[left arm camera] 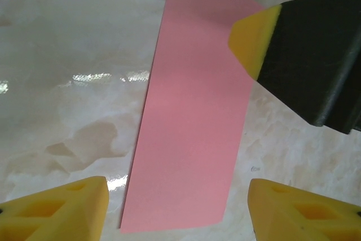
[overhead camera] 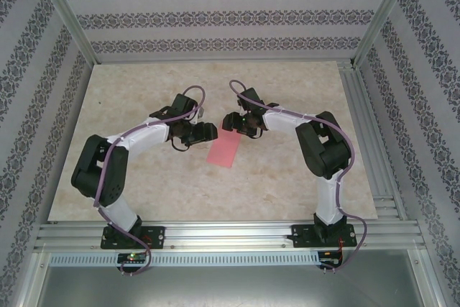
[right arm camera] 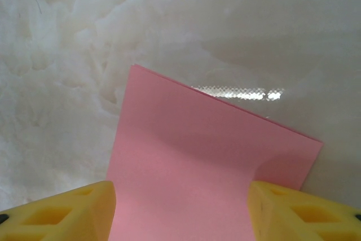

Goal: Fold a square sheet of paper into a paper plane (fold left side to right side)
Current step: Third fold the triangle at the center of the table.

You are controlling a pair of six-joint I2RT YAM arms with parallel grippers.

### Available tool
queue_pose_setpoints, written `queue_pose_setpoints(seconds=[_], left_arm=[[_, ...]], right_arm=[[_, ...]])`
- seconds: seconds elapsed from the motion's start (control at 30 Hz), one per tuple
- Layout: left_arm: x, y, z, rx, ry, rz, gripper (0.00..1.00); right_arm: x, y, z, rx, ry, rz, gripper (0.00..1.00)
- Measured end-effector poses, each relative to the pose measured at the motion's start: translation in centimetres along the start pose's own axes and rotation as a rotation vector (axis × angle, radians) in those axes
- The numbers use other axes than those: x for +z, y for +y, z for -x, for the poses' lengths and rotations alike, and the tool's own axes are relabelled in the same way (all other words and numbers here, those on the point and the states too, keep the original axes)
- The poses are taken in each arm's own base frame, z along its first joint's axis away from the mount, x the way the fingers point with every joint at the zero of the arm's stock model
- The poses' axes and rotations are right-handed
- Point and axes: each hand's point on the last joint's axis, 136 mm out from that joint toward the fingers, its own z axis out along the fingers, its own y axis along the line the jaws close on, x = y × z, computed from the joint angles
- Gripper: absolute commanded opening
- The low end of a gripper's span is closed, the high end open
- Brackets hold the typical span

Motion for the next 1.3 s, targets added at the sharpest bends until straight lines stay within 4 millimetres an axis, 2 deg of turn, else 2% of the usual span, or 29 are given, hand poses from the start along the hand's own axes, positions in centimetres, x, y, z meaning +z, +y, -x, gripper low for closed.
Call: queue_pose_setpoints(seconds=[0.4, 0.9, 1.07, 1.3], left_arm=[[2.7, 0.9, -1.0, -0.045, 0.075, -0.016, 0.71], [4.3, 0.9, -1.1, -0.066, 0.112, -0.039, 0.71], [4.3, 0.9, -1.0, -0.072, 0.116, -0.041, 0.69], [4.5, 1.1, -0.9, -0.101, 0.127, -0.050, 0.61]], right_arm=[[0.2, -0.4, -0.1, -0.027, 0.009, -0.009, 0.62], [0.2, -0.4, -0.1, -0.035, 0.011, -0.007, 0.62], [0.2, -0.4, -0.2, -0.035, 0.011, -0.007, 0.62], [0.2, -0.3, -0.2, -0.035, 0.012, -0.004, 0.62]])
